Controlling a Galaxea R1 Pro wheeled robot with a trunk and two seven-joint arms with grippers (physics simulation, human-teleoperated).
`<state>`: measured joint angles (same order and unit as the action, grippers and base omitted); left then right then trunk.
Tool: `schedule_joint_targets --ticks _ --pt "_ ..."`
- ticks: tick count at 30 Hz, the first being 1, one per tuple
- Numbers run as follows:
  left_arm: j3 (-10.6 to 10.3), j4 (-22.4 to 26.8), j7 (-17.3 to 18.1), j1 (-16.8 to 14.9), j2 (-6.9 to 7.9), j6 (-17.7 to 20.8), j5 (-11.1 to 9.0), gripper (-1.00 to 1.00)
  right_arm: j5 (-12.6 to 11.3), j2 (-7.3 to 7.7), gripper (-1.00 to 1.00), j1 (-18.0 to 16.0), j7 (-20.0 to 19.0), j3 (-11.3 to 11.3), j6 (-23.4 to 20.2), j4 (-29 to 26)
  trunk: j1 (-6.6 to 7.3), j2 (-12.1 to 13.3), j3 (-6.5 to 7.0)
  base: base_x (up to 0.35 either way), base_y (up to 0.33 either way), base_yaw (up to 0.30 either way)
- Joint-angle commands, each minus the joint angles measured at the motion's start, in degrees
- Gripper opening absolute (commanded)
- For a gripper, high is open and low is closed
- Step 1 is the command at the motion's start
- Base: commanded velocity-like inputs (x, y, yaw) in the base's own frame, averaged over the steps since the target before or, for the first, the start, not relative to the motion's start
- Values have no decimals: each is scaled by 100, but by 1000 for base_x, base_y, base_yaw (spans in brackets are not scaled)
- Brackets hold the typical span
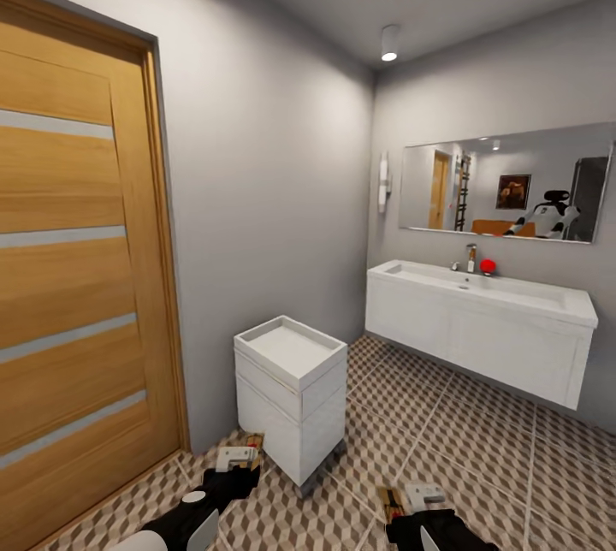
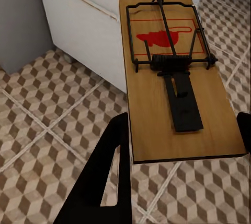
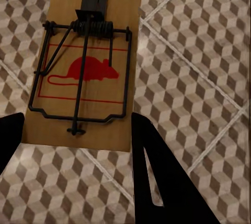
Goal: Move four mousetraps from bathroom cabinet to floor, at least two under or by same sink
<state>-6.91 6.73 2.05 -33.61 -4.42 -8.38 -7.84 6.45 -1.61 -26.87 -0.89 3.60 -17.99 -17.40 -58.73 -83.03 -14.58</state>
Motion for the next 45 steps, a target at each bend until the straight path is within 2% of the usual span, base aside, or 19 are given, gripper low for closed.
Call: schedule_joint_targets --ticks 1,17,23,45 --pt "-49 -7 -2 -5 2 -23 -51 -100 40 -6 -100 -2 -23 42 -32 -11 0 -5 -12 0 0 -253" --pt "-48 -11 -2 -5 2 -23 -51 -100 33 25 -100 -2 -42 44 -22 34 0 -5 -116 0 0 -157" --pt "-48 -6 -2 -5 2 -23 -51 -100 31 -21 -100 -2 -30 50 -120 35 0 -5 -124 0 0 -10" --pt "-48 -5 -2 -5 2 -23 -51 -100 28 1 -100 -2 -20 47 -113 92 0 -5 -240 0 0 53"
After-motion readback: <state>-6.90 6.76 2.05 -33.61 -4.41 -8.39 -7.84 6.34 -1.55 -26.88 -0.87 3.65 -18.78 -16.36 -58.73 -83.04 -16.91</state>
